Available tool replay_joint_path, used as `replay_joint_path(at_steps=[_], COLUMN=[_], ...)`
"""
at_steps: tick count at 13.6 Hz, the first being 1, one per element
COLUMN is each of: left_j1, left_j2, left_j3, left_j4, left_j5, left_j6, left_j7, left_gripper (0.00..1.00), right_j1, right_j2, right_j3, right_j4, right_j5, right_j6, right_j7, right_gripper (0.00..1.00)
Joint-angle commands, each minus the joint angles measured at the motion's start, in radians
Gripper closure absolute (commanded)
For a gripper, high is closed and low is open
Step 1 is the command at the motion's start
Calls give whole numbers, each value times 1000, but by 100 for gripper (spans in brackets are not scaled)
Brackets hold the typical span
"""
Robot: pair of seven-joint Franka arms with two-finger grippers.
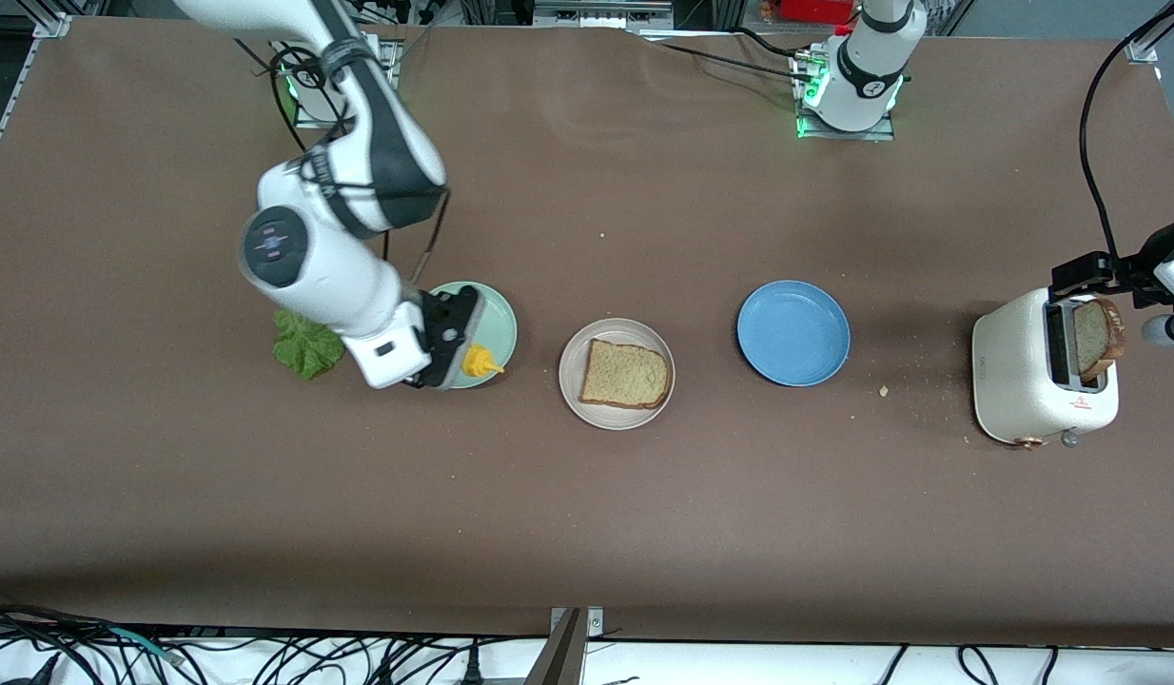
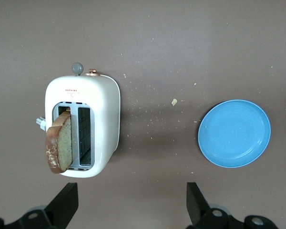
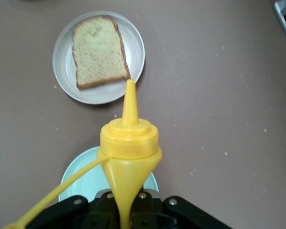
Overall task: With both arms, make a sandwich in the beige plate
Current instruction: 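Lower the yellow bottle back beside the lettuce with the right gripper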
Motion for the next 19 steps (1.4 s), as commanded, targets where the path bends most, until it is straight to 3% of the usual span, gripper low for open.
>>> replay_joint_path(at_steps=[1,4,8,12,16,19], left_j1=[38,63,95,139,161,182], left_j2=[7,20,21,19,2,-3], left_j3=[-9,-9,-10,-10,-12,-13], left_j4=[-15,-23,-79,-121,-184,-225], left_j5=[27,25,22,19,18,-5], left_j6=[42,58,124,179,242,298], left_j7=[78,89,148,182,184,189], left_gripper=[0,0,0,0,0,0], right_j1=[-16,-16,-33,-187,-312,-338], right_j2=[-136,-155,-142,-86,98,209], right_j3=[-50,-140,-268,-272,-272,-269], right_j4=[-197,-289,-424,-472,-472,-467], right_j5=[204,414,707,800,958,1010], right_j6=[44,27,-95,-314,-616,-710], right_j7=[-246,-533,-937,-1233,-1515,-1658], right_gripper=[100,100,100,100,100,100])
